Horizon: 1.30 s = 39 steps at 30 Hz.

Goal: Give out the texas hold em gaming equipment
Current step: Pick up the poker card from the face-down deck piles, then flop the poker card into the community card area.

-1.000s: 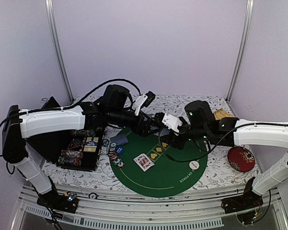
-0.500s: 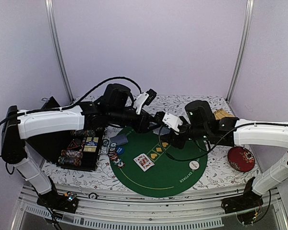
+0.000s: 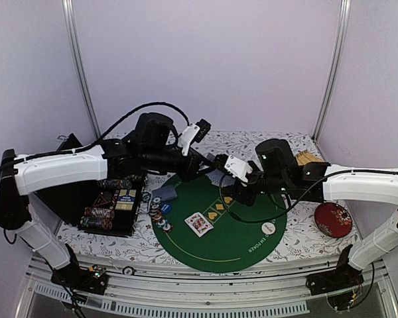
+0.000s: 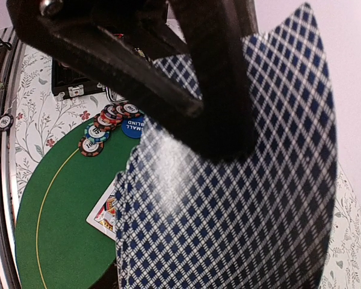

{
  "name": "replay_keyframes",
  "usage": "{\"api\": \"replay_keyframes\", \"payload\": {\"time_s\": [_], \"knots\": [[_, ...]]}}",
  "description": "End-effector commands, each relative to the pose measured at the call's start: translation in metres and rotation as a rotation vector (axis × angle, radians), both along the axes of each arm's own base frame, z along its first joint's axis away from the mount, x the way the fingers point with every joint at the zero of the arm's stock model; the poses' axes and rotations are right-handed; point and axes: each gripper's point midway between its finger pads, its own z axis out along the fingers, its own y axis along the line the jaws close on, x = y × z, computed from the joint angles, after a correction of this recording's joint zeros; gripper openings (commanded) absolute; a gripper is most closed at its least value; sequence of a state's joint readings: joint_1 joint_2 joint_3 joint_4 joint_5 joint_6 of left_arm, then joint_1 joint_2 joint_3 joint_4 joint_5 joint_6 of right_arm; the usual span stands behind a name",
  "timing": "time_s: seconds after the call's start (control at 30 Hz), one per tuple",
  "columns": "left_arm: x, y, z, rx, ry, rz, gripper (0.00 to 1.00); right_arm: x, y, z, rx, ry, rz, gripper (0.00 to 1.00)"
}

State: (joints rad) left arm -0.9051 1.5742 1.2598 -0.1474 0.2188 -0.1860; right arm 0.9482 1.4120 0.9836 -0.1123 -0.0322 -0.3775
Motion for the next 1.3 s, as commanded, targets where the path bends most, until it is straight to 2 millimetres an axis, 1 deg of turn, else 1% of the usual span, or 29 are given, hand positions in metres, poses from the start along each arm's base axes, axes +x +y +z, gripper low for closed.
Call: {"api": "replay_keyframes", "payload": {"time_s": [0.0, 0.1, 0.17, 0.37, 0.53, 0.57, 0.63, 0.7, 0.73, 0.77, 0.8, 0.87, 0.9, 0.93, 1.0, 1.03, 1.07, 1.13, 1.2, 1.27], "knots": [[-0.002, 0.013, 0.004, 0.016, -0.015, 0.016, 0.18, -0.003, 0.005, 0.022, 0.054, -0.029, 0.017, 0.44], [-0.003, 0.018, 0.005, 0.028, -0.02, 0.027, 0.09, -0.003, 0.005, 0.023, 0.053, -0.031, 0.016, 0.44], [-0.003, 0.022, 0.005, 0.037, -0.024, 0.038, 0.0, -0.003, 0.005, 0.022, 0.051, -0.031, 0.015, 0.44], [-0.01, 0.03, 0.016, 0.024, -0.034, 0.03, 0.0, 0.0, 0.001, 0.017, 0.039, -0.031, 0.003, 0.44], [-0.02, 0.034, 0.036, -0.044, -0.028, -0.019, 0.0, 0.005, -0.005, 0.013, 0.038, -0.021, -0.016, 0.44], [-0.019, 0.039, 0.043, -0.061, -0.035, -0.014, 0.0, 0.007, -0.007, 0.012, 0.038, -0.019, -0.024, 0.44], [-0.014, 0.049, 0.051, -0.068, -0.048, 0.023, 0.0, 0.011, -0.012, 0.01, 0.038, -0.011, -0.041, 0.44], [-0.003, 0.064, 0.055, -0.039, -0.076, 0.104, 0.0, 0.015, -0.017, 0.007, 0.035, -0.003, -0.058, 0.44], [0.006, 0.073, 0.052, -0.004, -0.088, 0.166, 0.0, 0.016, -0.019, 0.007, 0.036, -0.002, -0.066, 0.44], [0.015, 0.083, 0.049, 0.037, -0.103, 0.232, 0.0, 0.017, -0.022, 0.007, 0.035, -0.001, -0.075, 0.44], [0.025, 0.093, 0.041, 0.093, -0.108, 0.3, 0.0, 0.018, -0.024, 0.006, 0.032, -0.001, -0.083, 0.44], [0.046, 0.113, 0.016, 0.233, -0.109, 0.443, 0.0, 0.02, -0.029, 0.005, 0.026, 0.0, -0.101, 0.44], [0.055, 0.121, -0.001, 0.314, -0.098, 0.498, 0.0, 0.021, -0.033, 0.005, 0.022, 0.0, -0.112, 0.44], [0.06, 0.128, -0.019, 0.397, -0.078, 0.535, 0.0, 0.021, -0.035, 0.006, 0.021, 0.0, -0.119, 0.44], [0.07, 0.131, -0.049, 0.507, -0.055, 0.582, 0.0, 0.021, -0.04, 0.008, 0.018, -0.001, -0.135, 0.44], [0.076, 0.132, -0.06, 0.551, -0.057, 0.61, 0.0, 0.02, -0.043, 0.009, 0.018, -0.002, -0.14, 0.44], [0.08, 0.13, -0.072, 0.591, -0.055, 0.624, 0.0, 0.019, -0.045, 0.01, 0.018, -0.002, -0.145, 0.44], [0.084, 0.117, -0.088, 0.655, -0.077, 0.625, 0.0, 0.017, -0.051, 0.013, 0.02, -0.007, -0.155, 0.44], [0.09, 0.099, -0.092, 0.703, -0.121, 0.625, 0.0, 0.015, -0.055, 0.015, 0.023, -0.007, -0.162, 0.44], [0.094, 0.083, -0.107, 0.777, -0.16, 0.612, 0.0, 0.013, -0.058, 0.016, 0.025, -0.005, -0.169, 0.44]]}}
